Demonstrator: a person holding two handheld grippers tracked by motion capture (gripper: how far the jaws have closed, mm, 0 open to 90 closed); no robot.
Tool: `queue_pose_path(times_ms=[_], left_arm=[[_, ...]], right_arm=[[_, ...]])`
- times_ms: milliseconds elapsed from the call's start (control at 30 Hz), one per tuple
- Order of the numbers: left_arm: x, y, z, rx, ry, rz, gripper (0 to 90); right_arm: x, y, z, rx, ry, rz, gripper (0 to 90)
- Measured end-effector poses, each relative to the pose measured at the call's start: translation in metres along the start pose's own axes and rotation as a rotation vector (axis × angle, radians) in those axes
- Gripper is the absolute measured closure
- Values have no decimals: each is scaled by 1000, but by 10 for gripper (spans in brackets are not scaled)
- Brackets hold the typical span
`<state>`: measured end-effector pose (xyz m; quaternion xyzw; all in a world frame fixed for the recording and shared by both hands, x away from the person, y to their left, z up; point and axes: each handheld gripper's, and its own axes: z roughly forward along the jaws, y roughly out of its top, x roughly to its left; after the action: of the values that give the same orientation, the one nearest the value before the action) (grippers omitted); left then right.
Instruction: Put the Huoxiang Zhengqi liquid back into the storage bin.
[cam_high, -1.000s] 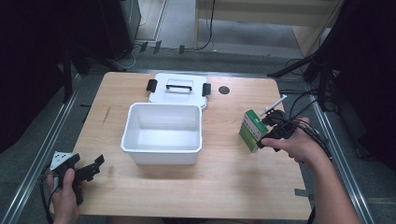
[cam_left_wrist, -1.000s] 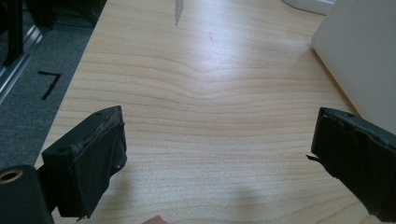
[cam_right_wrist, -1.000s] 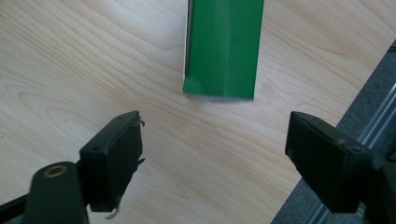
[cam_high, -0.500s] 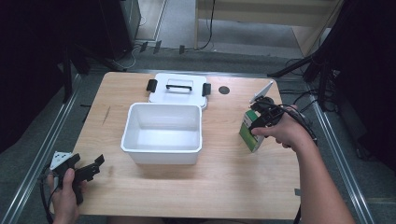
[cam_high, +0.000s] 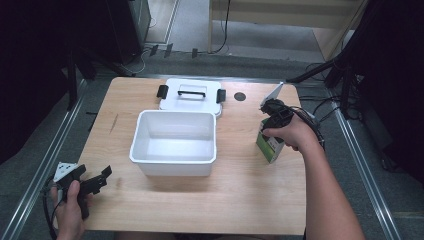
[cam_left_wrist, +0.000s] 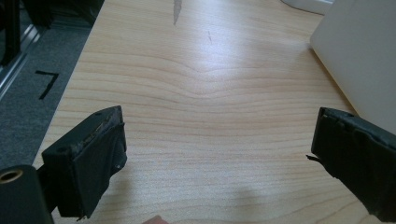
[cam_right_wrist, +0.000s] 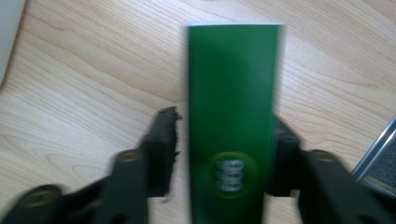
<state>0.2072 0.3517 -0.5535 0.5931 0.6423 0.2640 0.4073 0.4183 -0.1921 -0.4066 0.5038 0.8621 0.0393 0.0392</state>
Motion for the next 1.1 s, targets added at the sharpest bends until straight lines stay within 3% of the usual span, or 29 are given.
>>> queue_pose_path(times_ms=[133, 200, 267, 333, 400, 433, 567, 600, 633, 667, 733, 933, 1000, 1067, 1100], left_arm=[[0, 0, 0, -2, -1, -6, 40], [0, 0, 0, -4, 0, -7, 40], [0, 0, 0, 0, 0, -2, 40], [0, 0, 0, -1, 0, -1, 40], [0, 0, 0, -1, 2, -1, 40], [0, 0, 0, -2, 2, -1, 40], [0, 0, 0, -5, 4, 4, 40], [-1, 0, 0, -5, 4, 4, 40], [0, 0, 0, -5, 3, 3, 40], [0, 0, 0, -4, 2, 3, 40], [-1, 0, 0, -8, 4, 3, 40], [0, 0, 0, -6, 2, 4, 40], [-1, 0, 0, -6, 2, 5, 40], [-1, 0, 0, -7, 3, 4, 40], [0, 0, 0, -6, 2, 5, 40]], right_arm=[[0, 0, -2, -6, -20, -27, 639], [0, 0, -3, -3, -5, -55, 641], [5, -2, -7, -15, -1, -147, 643], [9, -2, -9, -18, -5, -175, 643], [18, -3, -16, -40, -23, -260, 643], [18, -3, -16, -40, -23, -260, 643], [30, -4, -30, -100, 9, -357, 643], [30, -4, -30, -100, 9, -357, 643], [35, -6, -37, -112, 6, -403, 644], [35, -6, -37, -112, 6, -403, 644], [42, -8, -47, -124, -4, -458, 644], [52, -9, -60, -125, 20, -489, 645], [58, -8, -67, -131, 38, -551, 645], [60, -8, -70, -136, 46, -568, 645], [63, -7, -75, -155, 62, -599, 645]])
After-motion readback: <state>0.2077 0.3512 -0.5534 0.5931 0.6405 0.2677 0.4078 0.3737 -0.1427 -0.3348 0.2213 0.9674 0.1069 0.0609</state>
